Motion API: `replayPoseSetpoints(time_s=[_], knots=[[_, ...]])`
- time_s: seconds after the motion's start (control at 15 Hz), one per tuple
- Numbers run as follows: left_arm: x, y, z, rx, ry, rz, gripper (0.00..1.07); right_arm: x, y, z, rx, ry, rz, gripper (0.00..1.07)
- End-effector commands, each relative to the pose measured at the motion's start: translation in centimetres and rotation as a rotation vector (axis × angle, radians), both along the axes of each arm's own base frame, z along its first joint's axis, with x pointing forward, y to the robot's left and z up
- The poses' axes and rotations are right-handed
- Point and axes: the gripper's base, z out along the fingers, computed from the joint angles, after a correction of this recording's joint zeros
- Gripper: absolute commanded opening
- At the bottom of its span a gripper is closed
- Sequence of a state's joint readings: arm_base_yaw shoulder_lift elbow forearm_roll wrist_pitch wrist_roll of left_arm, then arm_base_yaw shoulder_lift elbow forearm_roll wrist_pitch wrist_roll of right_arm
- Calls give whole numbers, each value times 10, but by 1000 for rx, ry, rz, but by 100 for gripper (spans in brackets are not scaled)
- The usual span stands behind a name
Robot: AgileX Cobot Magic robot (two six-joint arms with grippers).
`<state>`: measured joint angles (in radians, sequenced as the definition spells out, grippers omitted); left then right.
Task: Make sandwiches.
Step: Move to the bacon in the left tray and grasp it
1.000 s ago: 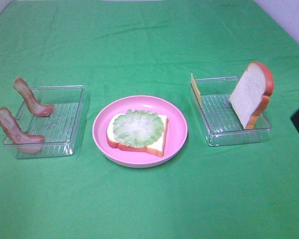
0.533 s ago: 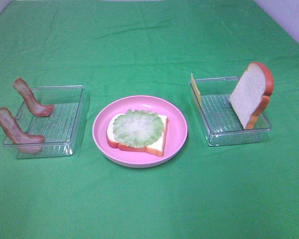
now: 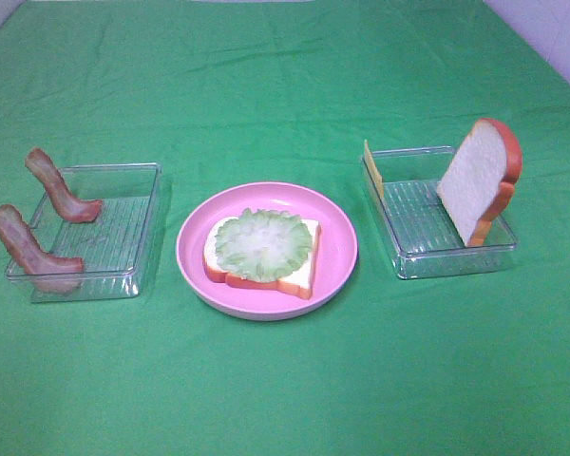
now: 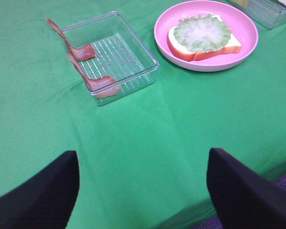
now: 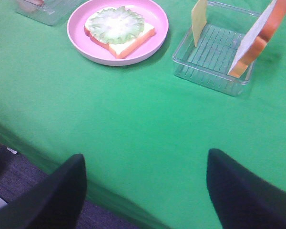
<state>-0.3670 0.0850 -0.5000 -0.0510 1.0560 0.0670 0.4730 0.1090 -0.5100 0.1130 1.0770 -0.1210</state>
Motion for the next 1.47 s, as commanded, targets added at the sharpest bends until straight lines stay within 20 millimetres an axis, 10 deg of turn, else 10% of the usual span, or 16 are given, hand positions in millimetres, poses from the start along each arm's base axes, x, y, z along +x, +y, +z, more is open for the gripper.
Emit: replayPoseSetpoints(time_s=[0.07,0.47,1.13,1.47], knots=[[1,0,7,-76,-5,41,71,1,-1,0,-9,-27,-7,68],[62,-20,19,-371,216,326,71,1,-1,0,-10,-27,-10,68],[193,-51,23,73,779,547,71,1,-1,0,-10,-27,-10,68],[256,-38,25,53,758,610,71,1,-1,0,-10,-27,-10,68]])
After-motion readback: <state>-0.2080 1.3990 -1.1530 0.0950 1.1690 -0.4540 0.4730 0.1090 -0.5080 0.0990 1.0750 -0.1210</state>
